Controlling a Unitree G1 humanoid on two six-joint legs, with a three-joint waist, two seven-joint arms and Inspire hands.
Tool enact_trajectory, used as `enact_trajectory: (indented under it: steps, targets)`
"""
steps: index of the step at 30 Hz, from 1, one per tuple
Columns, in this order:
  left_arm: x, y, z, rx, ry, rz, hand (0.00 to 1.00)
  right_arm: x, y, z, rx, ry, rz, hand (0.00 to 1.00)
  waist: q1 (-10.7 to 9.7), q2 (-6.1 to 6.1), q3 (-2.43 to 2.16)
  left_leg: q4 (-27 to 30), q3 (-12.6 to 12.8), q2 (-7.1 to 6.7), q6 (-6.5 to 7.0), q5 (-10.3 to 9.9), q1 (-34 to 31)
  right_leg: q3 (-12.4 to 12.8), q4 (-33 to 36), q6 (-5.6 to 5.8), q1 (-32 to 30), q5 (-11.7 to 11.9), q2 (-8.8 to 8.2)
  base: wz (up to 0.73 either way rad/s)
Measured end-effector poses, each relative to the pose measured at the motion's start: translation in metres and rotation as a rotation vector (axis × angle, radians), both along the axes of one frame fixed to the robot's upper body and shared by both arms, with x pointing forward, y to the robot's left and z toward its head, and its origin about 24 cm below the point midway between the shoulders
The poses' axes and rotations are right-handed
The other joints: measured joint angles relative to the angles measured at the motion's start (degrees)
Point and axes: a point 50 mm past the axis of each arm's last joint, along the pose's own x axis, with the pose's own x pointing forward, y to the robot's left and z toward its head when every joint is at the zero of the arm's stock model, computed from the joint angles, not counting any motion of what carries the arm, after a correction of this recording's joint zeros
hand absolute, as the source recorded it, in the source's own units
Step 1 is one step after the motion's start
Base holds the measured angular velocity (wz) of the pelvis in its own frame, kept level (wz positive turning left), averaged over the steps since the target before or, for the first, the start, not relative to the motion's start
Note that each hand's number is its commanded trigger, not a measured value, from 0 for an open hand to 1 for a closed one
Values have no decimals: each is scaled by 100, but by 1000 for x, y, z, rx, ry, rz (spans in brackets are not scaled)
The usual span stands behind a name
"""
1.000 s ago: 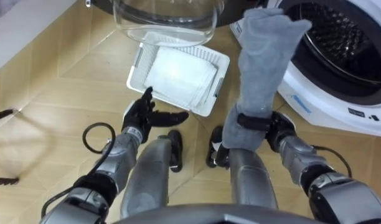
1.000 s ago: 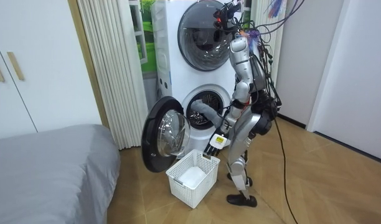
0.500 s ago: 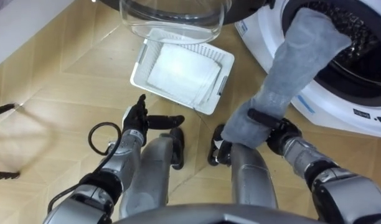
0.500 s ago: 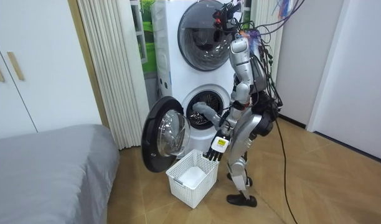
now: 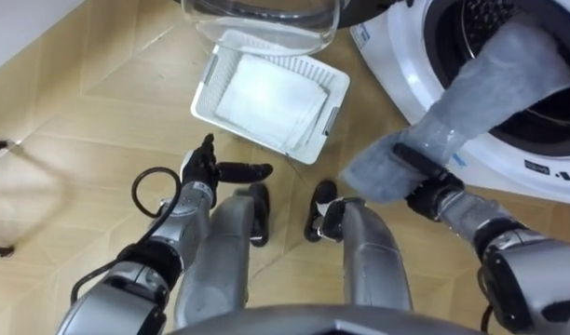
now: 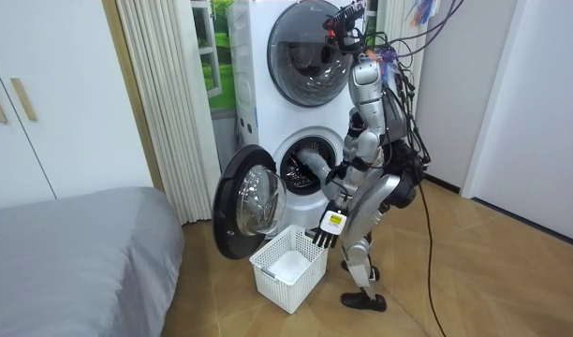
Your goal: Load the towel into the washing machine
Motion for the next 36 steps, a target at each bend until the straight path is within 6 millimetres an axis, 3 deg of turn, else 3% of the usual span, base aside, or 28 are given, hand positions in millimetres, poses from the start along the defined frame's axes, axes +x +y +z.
enact_trajectory:
  steps: [4,10,12,17,18,19,20,29,34,36]
  targets:
    - [4,12,4,40,-13,19,0,5,-7,6,70,-28,-113,100,-11,-92,1,33,33,-7,2,0,-25,56,80,-3,-65,-1,-2,-4]
    - [5,14,12,65,-62,16,0,20,-15,19,130,-76,-247,100,-61,-274,-11,58,112,8,3,0,-28,114,137,-10,-116,-6,-3,-3]
    - [4,14,14,66,-76,30,0,36,-21,35,139,-122,-277,100,-90,-378,-10,72,170,13,12,-5,-57,166,180,-9,-181,-5,-2,-9]
    - [-1,17,16,89,-98,23,0,59,-36,63,150,-177,-369,100,-168,-479,-23,139,185,21,24,-13,-75,176,239,-2,-202,-12,-8,0]
    - [-2,18,17,105,-101,25,0,64,-36,69,162,-189,-384,97,-200,-486,-21,161,185,17,35,-19,-98,180,274,5,-225,-24,-14,5]
    - [-2,20,17,119,-103,26,0,67,-35,71,179,-192,-395,38,-214,-497,-24,166,184,19,38,-19,-109,171,275,6,-231,-24,-16,6]
    - [-2,21,17,121,-102,31,0,67,-35,72,188,-189,-403,0,-221,-502,-24,168,182,19,40,-18,-109,165,274,6,-228,-25,-18,7]
    - [-9,36,20,226,-151,107,0,79,-38,90,326,-137,-581,0,-679,-597,-23,164,203,-112,156,-9,-139,74,387,107,-236,-123,-205,11]
    - [-5,36,23,251,-166,88,0,72,-83,112,248,-182,-767,0,-720,-612,-26,160,261,-112,234,-51,-115,72,331,181,-205,-105,-208,-4]
    - [-1,32,25,254,-180,65,0,70,-82,109,241,-142,-785,0,-644,-608,-25,135,297,-96,240,-51,-72,83,297,192,-165,-99,-196,-6]
